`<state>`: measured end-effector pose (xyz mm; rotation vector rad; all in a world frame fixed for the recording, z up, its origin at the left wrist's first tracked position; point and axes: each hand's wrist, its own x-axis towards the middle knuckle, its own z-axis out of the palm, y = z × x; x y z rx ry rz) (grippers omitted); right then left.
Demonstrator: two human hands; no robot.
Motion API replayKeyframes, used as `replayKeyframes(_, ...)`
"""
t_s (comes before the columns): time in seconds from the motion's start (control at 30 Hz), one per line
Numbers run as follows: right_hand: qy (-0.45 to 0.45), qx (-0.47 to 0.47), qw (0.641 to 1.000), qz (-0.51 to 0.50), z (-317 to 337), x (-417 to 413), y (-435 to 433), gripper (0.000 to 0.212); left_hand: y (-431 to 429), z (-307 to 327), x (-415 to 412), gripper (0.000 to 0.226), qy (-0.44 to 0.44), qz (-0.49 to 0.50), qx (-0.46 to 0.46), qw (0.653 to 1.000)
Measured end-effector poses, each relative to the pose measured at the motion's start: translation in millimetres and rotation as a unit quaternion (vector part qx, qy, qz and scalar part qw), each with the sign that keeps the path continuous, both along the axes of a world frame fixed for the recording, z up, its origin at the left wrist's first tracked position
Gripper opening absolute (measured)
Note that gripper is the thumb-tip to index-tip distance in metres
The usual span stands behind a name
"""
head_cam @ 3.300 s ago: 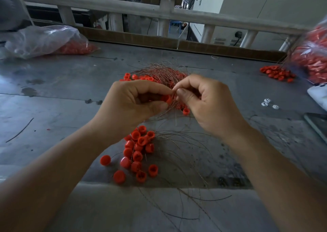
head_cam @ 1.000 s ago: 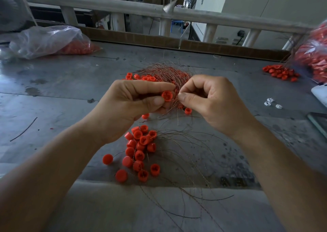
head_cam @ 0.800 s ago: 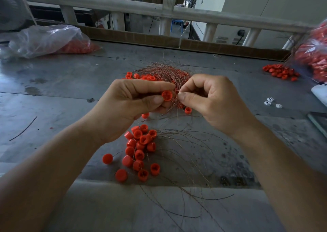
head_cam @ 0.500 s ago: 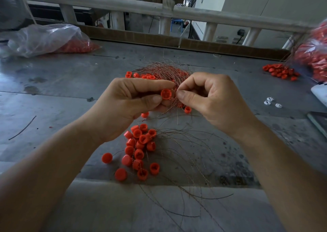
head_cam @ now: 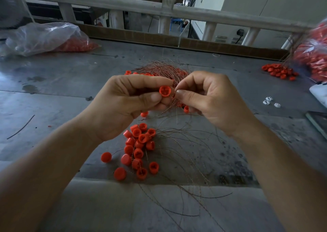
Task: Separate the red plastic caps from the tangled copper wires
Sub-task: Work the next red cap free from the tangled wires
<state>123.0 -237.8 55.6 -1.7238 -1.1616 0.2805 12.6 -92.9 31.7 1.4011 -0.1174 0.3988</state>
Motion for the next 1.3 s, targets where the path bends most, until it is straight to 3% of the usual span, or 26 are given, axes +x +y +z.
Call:
replayKeyframes(0.3, 0.116, -0.014, 0.992, 0.039, -2.0, -5.3, 3.3, 0.016, -2.0, -0.3, 0.9, 0.023, 0.005, -0.036, -0.059, 0.998)
replayKeyframes(0.4, 0.094, -0.038, 0.994, 0.047, -2.3, -3.5, 3.4, 0.013, -2.3, -0.7, 1.7, 0.024, 0.016, -0.038, -0.075, 0.996)
replayKeyframes(0.63, -0.006, 0.002, 0.979, -0.202, -3.3, 48.0, -12.9, 0.014, -2.5, -3.7, 3.0, 0.026, 0.031, -0.031, -0.081, 0.996)
replayKeyframes(0.77, -0.165, -0.170, 0.939, -0.248, -20.6, 66.3, -15.1, 0.011, -2.9, -5.0, 3.0, 0.027, 0.029, -0.037, -0.077, 0.996)
replayKeyframes(0.93, -0.147, -0.284, 0.924, -0.211, -36.9, 74.8, -12.7, 0.005, -2.8, -3.4, 2.8, 0.027, 0.027, -0.041, -0.082, 0.995)
replayKeyframes(1.0, -0.155, -0.302, 0.920, -0.197, -41.0, 75.9, -11.1, 0.016, -3.1, -2.8, 2.6, 0.027, 0.028, -0.039, -0.081, 0.996)
replayKeyframes(1.17, -0.164, -0.255, 0.930, -0.209, -36.9, 76.2, -12.3, 0.007, -2.1, -3.0, 3.2, 0.027, 0.039, -0.039, -0.076, 0.996)
replayKeyframes(1.3, -0.018, -0.085, 0.978, -0.192, -20.5, 70.1, -14.8, 0.016, -2.6, -3.9, 3.6, 0.029, 0.053, -0.025, -0.060, 0.996)
